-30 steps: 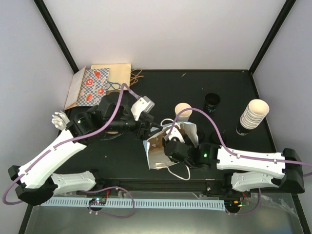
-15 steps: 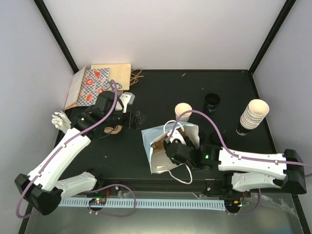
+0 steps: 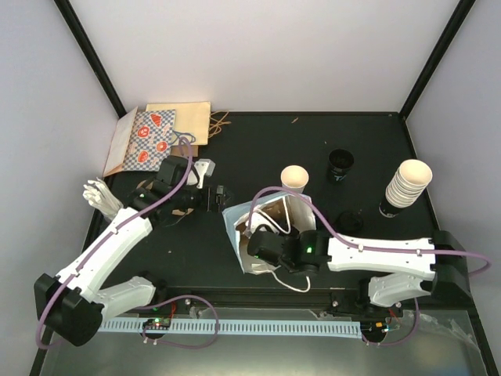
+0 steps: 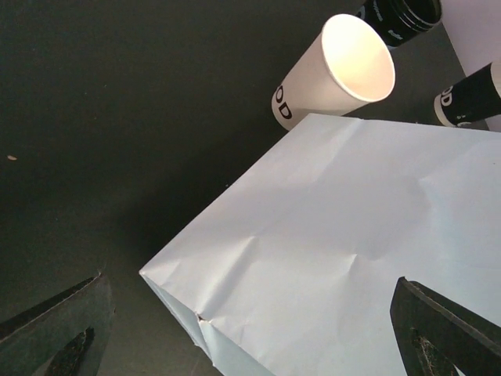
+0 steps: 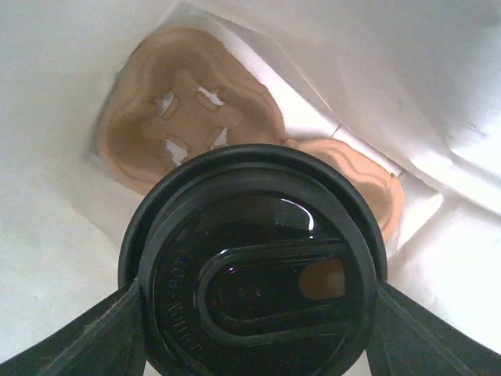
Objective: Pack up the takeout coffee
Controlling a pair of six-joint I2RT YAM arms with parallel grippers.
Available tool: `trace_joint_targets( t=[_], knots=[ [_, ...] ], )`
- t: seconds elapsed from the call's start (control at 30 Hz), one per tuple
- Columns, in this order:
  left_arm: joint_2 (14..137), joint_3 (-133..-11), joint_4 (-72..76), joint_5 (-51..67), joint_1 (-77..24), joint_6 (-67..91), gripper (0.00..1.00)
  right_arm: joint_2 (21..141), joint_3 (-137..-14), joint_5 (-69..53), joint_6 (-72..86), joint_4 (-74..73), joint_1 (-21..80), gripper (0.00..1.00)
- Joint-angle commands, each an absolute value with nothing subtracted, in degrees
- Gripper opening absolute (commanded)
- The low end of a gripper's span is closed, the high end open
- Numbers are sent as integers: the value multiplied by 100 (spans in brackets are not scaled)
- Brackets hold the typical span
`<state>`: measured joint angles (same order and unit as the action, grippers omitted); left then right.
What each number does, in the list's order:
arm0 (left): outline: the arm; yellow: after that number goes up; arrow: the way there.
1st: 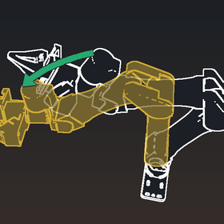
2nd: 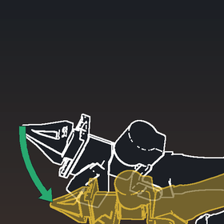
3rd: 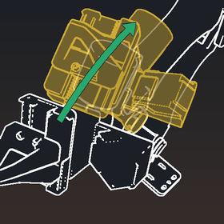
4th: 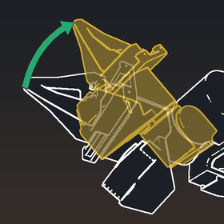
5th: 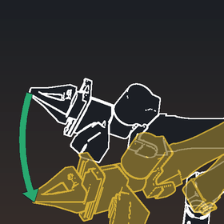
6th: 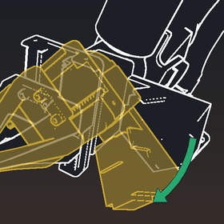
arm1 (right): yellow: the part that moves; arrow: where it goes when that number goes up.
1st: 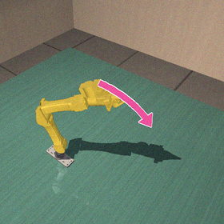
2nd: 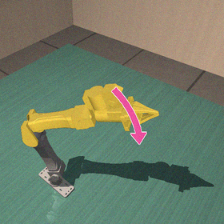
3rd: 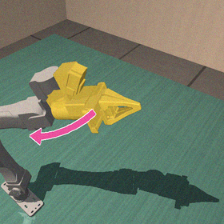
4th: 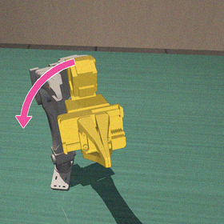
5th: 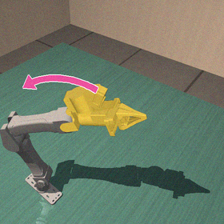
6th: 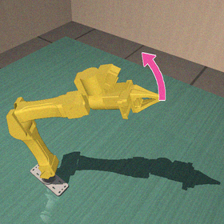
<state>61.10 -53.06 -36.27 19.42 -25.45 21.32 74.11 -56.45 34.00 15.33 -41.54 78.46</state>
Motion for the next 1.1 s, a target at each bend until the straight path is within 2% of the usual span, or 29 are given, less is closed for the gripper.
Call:
trace_joint_targets(
  t=[0.0, 0.27, 0.9, 1.07],
  knots=[
    [6280, -5369, -3389, 2164, -2505, 1901, 99, 7717, -5981, 3673, 990, -4534, 8026, 32],
    [6783, -5642, -3308, 2157, -2440, 1477, 99, 7795, -6262, 3417, 262, -4720, 8077, 32],
    [9026, -7085, -3506, 3411, -2118, 759, 99, 8957, -6864, 4079, -144, -4724, 8561, 32],
    [9649, -7678, -3717, 3364, -2107, 529, 98, 9064, -6827, 4234, -101, -4757, 8628, 32]
  ],
)
